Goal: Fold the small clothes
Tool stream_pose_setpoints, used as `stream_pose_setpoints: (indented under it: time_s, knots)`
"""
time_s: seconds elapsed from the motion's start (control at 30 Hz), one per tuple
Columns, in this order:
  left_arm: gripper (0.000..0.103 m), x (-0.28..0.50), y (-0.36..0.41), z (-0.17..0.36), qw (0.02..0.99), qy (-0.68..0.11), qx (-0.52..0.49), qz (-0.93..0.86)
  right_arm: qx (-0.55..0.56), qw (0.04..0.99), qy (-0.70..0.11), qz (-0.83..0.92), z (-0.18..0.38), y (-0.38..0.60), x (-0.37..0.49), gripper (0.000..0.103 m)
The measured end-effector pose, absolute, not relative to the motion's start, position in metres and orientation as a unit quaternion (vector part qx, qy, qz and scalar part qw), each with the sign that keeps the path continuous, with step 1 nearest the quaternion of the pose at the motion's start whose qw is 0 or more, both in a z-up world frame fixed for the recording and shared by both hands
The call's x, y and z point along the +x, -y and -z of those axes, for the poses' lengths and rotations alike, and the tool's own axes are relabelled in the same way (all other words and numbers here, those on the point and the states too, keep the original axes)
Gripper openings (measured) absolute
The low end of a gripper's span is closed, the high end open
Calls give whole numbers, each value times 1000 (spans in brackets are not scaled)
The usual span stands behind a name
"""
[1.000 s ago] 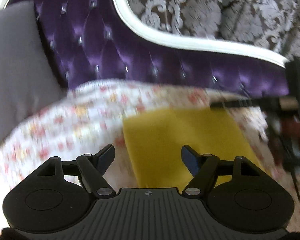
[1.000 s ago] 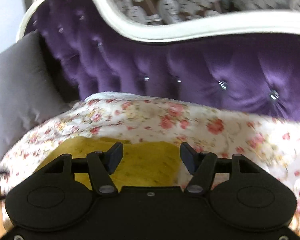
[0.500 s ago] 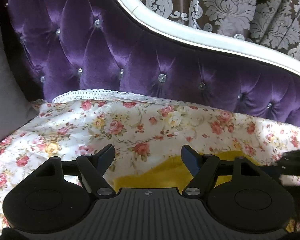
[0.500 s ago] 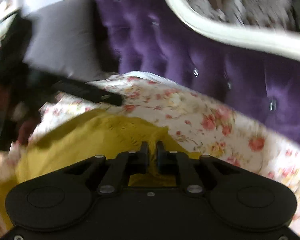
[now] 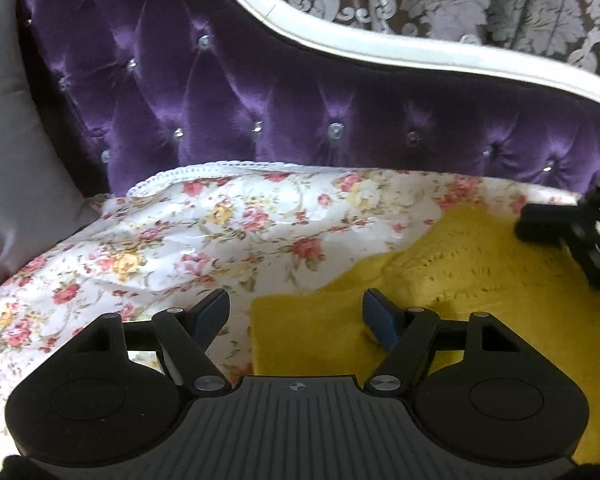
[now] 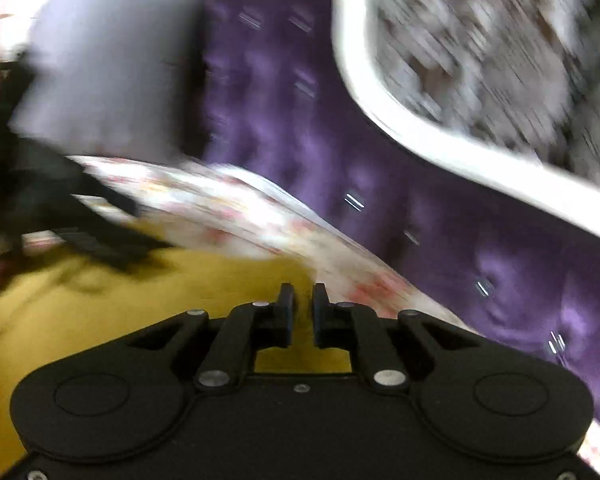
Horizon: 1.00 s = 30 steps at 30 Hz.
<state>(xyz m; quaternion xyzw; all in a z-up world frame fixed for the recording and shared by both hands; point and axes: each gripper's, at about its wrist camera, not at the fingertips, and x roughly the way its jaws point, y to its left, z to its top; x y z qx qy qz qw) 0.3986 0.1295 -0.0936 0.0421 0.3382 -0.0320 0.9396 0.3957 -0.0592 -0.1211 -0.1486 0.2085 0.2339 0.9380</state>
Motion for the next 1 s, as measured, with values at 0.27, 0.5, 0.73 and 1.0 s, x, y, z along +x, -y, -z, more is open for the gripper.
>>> stream_pose_setpoints:
  time_s: [0.27,0.5,0.73,1.0]
  knots:
    - [72,379,-126,65,949,-309,45,50,18,946,-233,-223,105,103,398,71]
    - [90,389,-99,92,931,-347,93,64,88,918,-303,-240,137,101,399,73]
    - [95,378,-137,74,925,-373,-15,63,195,893,-333,-231,151,122,406,76]
    - [96,288,-157,58,912,-386,-92,102,245,871,-337,-259,146,144,364,76]
